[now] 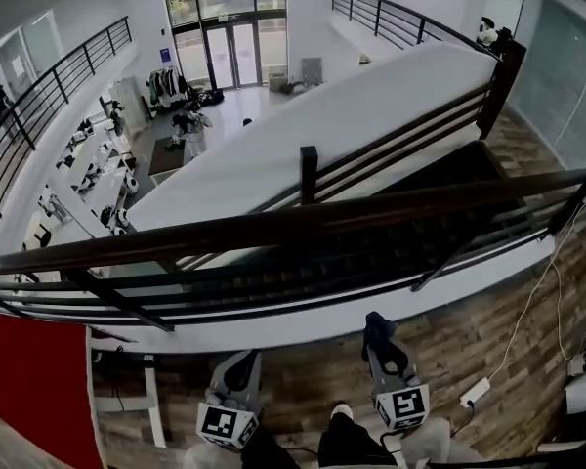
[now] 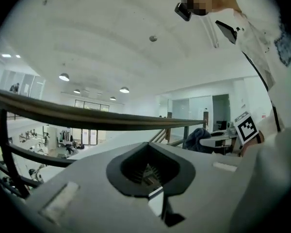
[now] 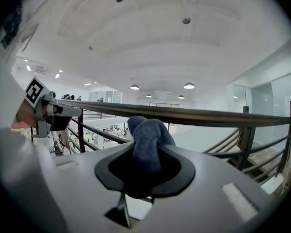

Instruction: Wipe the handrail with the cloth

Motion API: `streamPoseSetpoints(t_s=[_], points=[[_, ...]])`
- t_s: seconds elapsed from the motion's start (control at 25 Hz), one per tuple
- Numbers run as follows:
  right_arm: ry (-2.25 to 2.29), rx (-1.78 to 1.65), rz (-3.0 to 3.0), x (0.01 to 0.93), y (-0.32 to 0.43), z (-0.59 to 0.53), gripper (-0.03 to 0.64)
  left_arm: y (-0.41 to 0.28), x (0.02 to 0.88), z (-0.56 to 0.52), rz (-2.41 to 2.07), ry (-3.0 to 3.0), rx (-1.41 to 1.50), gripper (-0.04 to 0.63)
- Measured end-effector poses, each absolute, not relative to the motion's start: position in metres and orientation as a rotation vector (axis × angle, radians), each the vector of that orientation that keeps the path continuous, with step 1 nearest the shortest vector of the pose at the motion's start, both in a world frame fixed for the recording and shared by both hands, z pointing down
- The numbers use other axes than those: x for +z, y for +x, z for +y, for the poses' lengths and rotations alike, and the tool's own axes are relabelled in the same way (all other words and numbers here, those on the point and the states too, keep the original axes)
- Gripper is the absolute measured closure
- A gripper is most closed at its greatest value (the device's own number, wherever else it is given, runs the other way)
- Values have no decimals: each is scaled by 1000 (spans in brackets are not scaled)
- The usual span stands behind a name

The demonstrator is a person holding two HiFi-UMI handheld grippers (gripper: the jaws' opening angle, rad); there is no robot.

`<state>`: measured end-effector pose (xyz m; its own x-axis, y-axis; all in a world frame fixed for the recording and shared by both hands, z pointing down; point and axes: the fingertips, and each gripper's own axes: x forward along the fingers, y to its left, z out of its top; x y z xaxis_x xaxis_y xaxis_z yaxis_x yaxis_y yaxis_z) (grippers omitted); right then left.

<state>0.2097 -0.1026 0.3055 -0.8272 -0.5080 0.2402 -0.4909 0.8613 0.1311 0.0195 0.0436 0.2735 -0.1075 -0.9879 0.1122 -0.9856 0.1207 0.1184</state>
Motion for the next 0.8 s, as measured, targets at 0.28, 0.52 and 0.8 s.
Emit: streamPoseSetpoints(t_s=[0.28,0.52,0.8], points=[[650,70,-2813,278,236,-106,528,22,229,68,-2347,1902,130,597],[761,-6,-2872,210,225,-103,528,-4,198,92,-2410,1935,110,597],[823,-5,-2938,137,189,-42,528,-12,157,125,-2391,2008,62,597]])
